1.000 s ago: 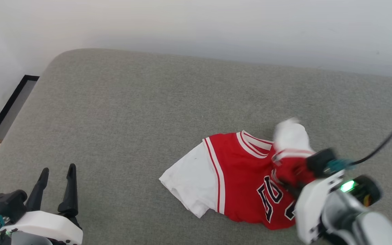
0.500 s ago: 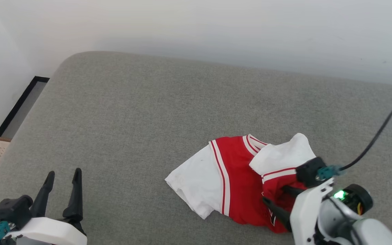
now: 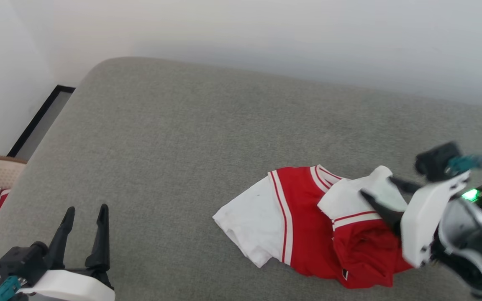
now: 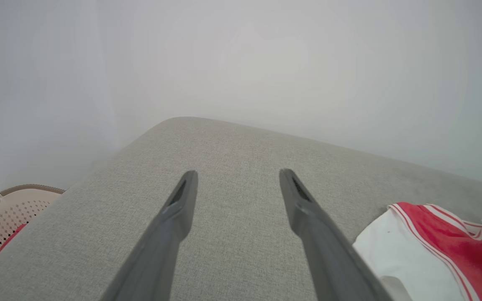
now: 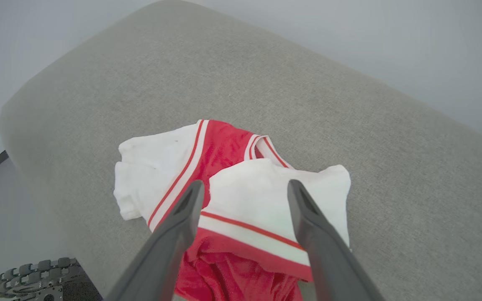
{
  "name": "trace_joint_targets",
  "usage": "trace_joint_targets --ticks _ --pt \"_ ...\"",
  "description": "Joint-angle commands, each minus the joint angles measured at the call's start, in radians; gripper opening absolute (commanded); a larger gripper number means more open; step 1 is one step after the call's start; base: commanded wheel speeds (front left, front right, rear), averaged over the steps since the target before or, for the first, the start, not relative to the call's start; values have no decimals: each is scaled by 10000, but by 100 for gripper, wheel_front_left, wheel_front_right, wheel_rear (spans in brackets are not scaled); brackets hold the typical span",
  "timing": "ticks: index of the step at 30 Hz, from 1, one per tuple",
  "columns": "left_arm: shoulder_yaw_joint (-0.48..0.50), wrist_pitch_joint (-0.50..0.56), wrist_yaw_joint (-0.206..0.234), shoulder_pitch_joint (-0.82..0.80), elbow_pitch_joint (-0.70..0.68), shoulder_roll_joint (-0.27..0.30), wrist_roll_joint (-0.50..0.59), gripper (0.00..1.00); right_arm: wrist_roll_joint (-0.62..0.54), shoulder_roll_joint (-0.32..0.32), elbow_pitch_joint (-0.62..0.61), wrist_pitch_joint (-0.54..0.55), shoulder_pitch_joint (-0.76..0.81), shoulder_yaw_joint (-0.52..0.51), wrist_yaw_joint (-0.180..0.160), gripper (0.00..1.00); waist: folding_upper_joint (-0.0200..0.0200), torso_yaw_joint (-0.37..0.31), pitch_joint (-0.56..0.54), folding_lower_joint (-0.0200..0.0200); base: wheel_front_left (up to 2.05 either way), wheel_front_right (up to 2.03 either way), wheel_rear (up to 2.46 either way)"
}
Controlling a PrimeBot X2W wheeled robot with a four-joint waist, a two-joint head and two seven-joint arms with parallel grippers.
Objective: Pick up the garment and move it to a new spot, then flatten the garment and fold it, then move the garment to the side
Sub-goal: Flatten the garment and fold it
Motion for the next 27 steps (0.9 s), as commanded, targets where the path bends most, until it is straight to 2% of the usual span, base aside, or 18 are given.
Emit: trace_joint_targets --ticks 1,8,15,16,17,22,27 --pt "-2 -73 -69 -144 22 -52 95 100 -71 -67 136 61 -196 -94 -7 100 0 79 63 0 0 0 0" --pt "-60 -152 -313 -473 288 -333 247 100 67 -438 1924 587 -1169 -211 -7 100 0 454 343 0 0 0 0" --pt "-39 -180 -542 -753 605 -608 342 100 228 -664 4025 1415 -2013 598 -5 100 0 738 657 0 0 0 0" --pt "-23 -182 -581 -785 639 -636 350 100 280 -690 4133 1431 -2115 697 -5 38 0 752 679 0 0 0 0" --pt "-6 -185 -611 -814 666 -663 369 100 290 -750 4240 1455 -2207 828 -5 0 0 758 700 0 0 0 0" --pt "193 -190 -702 -833 757 -784 440 100 527 -1026 4198 1075 -2596 1021 -7 0 0 663 758 0 0 0 0" --pt "435 -188 -801 -744 778 -858 548 100 606 -1234 3837 533 -2776 346 -8 0 0 405 729 0 0 0 0"
